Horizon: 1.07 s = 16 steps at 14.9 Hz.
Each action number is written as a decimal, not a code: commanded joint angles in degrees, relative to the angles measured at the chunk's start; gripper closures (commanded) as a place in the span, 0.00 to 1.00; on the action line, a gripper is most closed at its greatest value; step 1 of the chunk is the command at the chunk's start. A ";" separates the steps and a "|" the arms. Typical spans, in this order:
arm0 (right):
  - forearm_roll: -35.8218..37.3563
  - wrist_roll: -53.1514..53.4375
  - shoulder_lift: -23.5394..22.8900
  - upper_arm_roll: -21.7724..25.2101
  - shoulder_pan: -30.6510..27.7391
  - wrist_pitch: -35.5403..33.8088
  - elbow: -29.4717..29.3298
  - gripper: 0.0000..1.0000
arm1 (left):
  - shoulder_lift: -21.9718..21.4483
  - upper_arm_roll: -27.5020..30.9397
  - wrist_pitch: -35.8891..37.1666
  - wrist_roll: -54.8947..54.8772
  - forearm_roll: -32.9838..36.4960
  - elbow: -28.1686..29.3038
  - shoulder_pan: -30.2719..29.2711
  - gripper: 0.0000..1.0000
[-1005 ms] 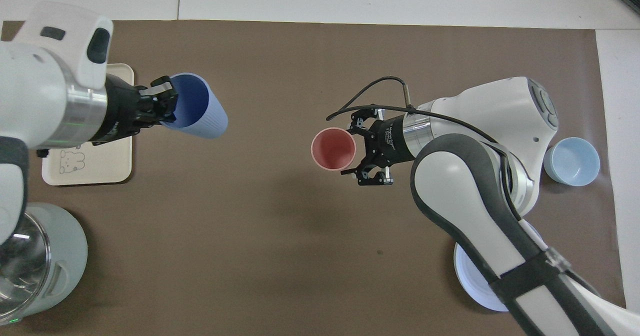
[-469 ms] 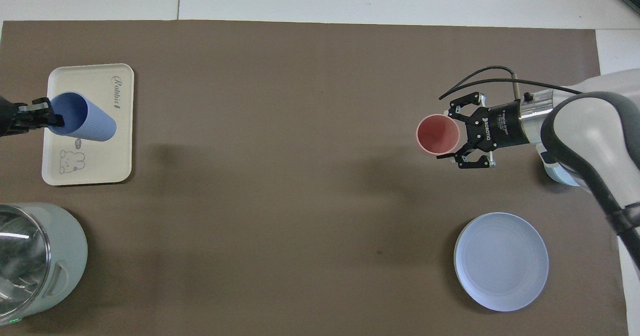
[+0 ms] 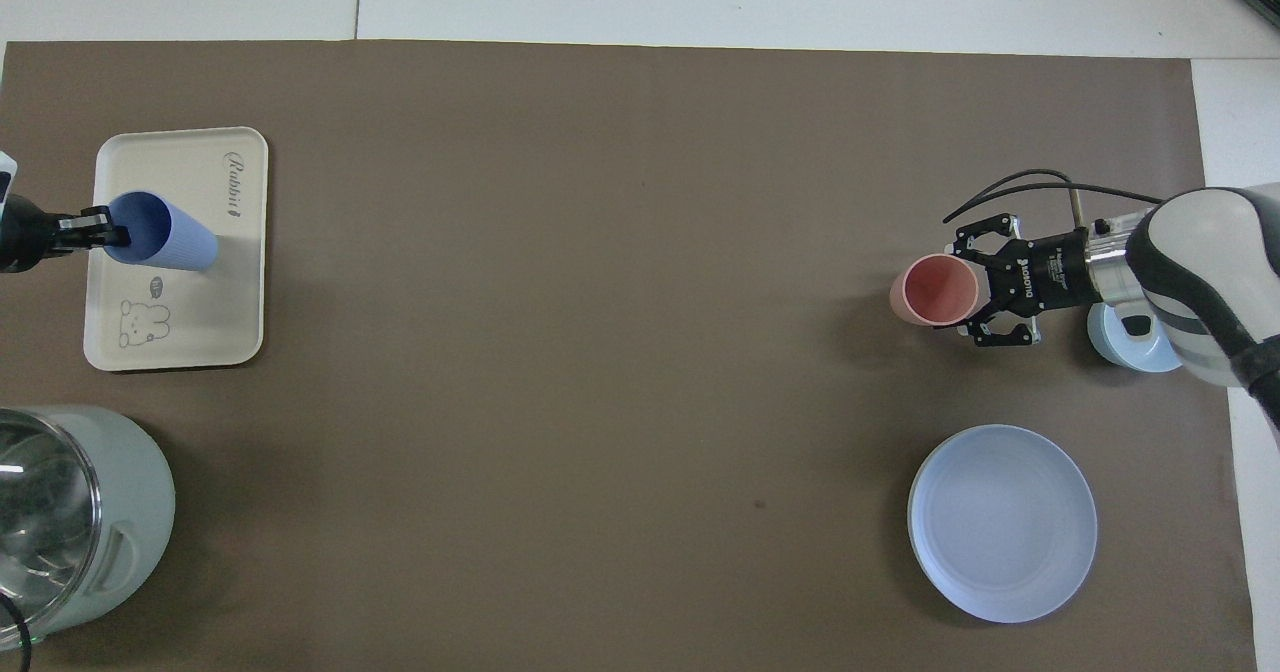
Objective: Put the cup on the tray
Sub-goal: 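Lower the blue cup onto the tray while the right gripper lowers the pink cup, then open both grippers to release the blue and pink cups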
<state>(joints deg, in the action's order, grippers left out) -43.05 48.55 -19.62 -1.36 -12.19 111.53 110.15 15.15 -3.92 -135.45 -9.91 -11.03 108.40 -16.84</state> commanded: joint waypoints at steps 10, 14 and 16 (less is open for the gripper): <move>-1.24 1.01 -2.53 -0.66 -2.40 6.75 0.85 0.44 | -6.44 -0.82 21.06 -5.47 9.87 -8.99 4.87 0.00; -1.51 1.90 -2.18 -0.66 -2.22 6.86 0.94 0.07 | -13.82 -0.91 31.36 -4.68 12.61 -7.51 10.50 0.00; -1.42 1.99 -1.48 -0.49 -2.22 6.95 0.85 0.06 | -16.28 -0.91 35.50 -1.01 12.61 -5.84 14.09 0.00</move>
<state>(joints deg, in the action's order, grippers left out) -43.84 49.92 -22.29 -1.69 -14.36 117.25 110.08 1.96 -5.52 -102.93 -14.12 0.04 99.48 -6.15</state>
